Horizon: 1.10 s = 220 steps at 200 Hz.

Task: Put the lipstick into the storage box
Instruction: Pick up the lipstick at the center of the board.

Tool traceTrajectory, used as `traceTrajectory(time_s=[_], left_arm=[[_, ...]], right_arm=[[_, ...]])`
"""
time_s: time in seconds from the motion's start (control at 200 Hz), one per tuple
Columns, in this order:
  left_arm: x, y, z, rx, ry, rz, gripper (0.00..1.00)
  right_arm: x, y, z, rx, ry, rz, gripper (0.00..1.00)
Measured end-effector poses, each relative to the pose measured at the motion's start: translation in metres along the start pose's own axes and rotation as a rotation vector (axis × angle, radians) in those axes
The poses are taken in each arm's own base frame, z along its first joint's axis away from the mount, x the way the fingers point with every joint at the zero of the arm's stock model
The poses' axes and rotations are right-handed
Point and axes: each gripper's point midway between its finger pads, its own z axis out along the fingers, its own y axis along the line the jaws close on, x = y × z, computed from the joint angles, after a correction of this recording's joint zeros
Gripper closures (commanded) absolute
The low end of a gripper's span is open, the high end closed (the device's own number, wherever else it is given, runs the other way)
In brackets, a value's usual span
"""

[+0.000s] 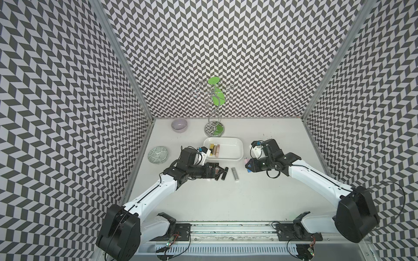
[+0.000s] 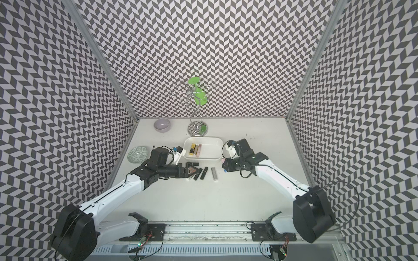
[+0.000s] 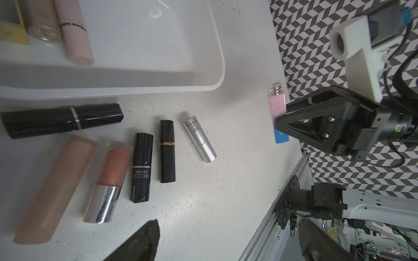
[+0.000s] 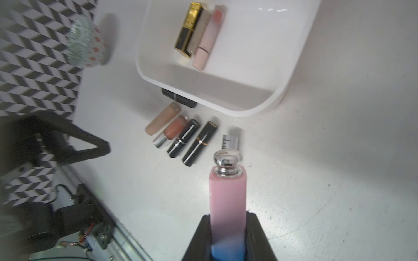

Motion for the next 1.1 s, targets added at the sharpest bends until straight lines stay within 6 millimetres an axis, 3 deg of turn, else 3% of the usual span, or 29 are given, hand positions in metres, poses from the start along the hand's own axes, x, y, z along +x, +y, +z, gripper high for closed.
traceTrajectory(time_s=[0.185,0.381,0.641,0.871,1.102], left_arm=[[-0.009,-0.020,-0.009,0.064,-0.043,0.037,0.01],[-0.028,-0.064,-0.032,0.215,-0.133,0.106,0.01],[-0.048,-0.112,-0.052,0.393,-0.182,0.151,0.03],[-0.063,-0.136,-0.063,0.461,-0.206,0.190,0.03],[-0.066,-0.135,-0.057,0.463,-0.191,0.190,0.04]], right_arm=[[-0.017,0.035,-0.019,-0.200,-0.033,0.013,0.84],[-0.036,0.084,-0.042,-0.441,-0.060,-0.016,0.83],[-0.051,0.120,-0.066,-0.650,-0.086,-0.033,0.84],[-0.061,0.134,-0.077,-0.733,-0.109,-0.047,0.84],[-0.076,0.135,-0.058,-0.788,-0.078,-0.003,0.84]])
